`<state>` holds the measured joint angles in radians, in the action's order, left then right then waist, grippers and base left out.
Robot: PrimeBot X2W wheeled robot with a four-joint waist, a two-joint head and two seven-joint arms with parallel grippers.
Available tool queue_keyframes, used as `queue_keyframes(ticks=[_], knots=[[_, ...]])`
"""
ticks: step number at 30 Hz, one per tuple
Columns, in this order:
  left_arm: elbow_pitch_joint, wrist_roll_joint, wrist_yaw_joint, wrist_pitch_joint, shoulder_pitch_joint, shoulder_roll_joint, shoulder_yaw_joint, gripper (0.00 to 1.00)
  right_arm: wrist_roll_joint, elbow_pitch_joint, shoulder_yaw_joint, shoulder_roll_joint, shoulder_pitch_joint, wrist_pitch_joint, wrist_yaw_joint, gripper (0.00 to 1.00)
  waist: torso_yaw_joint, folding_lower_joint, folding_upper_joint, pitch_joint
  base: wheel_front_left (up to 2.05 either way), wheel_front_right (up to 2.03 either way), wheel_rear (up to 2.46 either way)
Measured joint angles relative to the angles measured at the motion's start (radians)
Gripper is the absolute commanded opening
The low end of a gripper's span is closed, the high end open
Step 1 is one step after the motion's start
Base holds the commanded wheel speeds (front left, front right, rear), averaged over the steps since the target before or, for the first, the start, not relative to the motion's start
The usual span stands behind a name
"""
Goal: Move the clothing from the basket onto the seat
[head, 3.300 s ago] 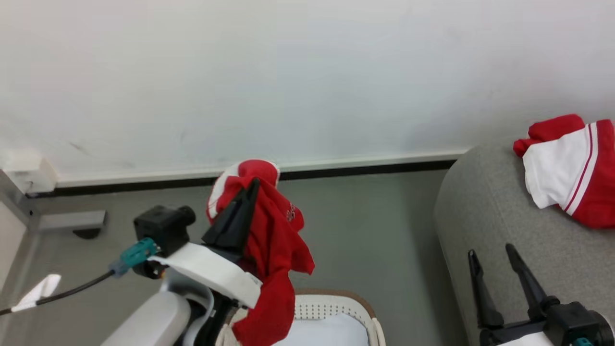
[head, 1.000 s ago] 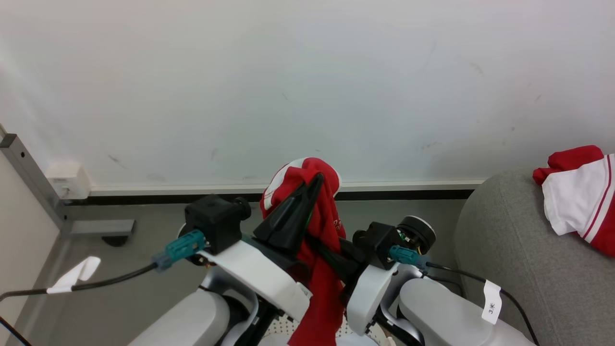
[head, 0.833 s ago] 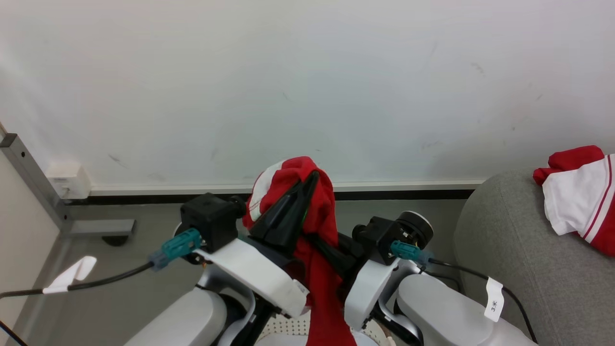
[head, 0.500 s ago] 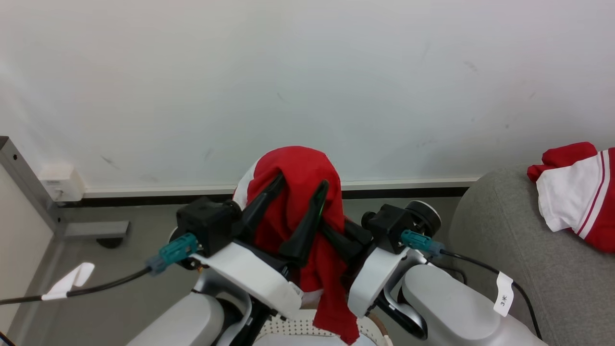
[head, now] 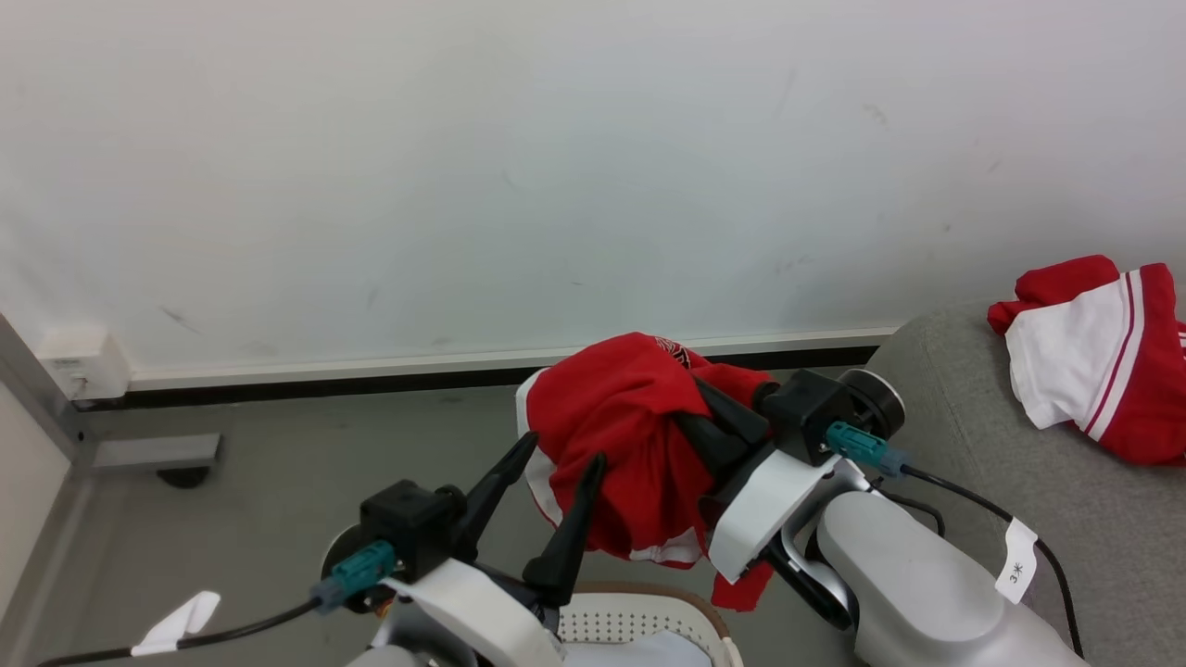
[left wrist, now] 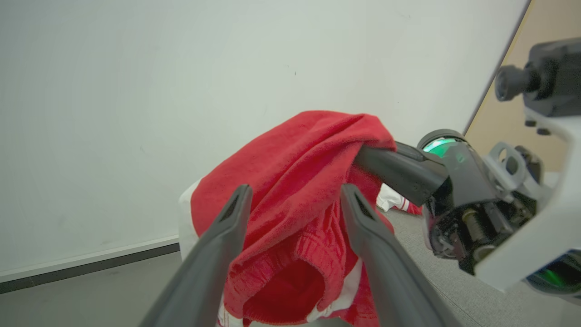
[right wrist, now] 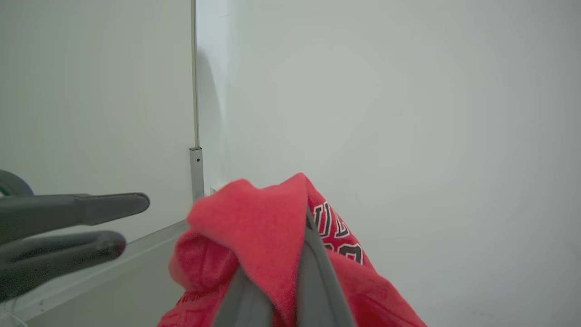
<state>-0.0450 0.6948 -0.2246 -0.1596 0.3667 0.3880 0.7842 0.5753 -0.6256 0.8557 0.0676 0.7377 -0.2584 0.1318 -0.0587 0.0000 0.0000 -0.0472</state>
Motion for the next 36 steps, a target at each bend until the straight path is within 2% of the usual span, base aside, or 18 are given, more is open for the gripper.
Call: queue_keyframes(ticks=[7, 23, 36], knots=[[0.021, -0.007, 0.009, -0.027, -0.010, 0.001, 0.003, 1.00, -0.018, 0.013, -0.040, 0.022, -0.014, 0.000, 0.000, 0.00, -0.020, 0.0000, 0.0000, 0.005, 0.00, 0.00, 0.00], [0.032, -0.010, 0.008, -0.037, -0.015, 0.002, 0.008, 1.00, -0.038, 0.039, -0.086, 0.029, -0.023, 0.000, 0.000, 0.00, -0.055, 0.0000, 0.0000, 0.009, 0.00, 0.00, 0.00], [0.018, -0.010, 0.004, -0.046, -0.015, 0.002, 0.012, 1.00, -0.069, 0.079, -0.158, 0.095, -0.038, -0.002, 0.000, 0.00, -0.176, 0.0000, 0.0000, 0.023, 0.00, 0.00, 0.00]])
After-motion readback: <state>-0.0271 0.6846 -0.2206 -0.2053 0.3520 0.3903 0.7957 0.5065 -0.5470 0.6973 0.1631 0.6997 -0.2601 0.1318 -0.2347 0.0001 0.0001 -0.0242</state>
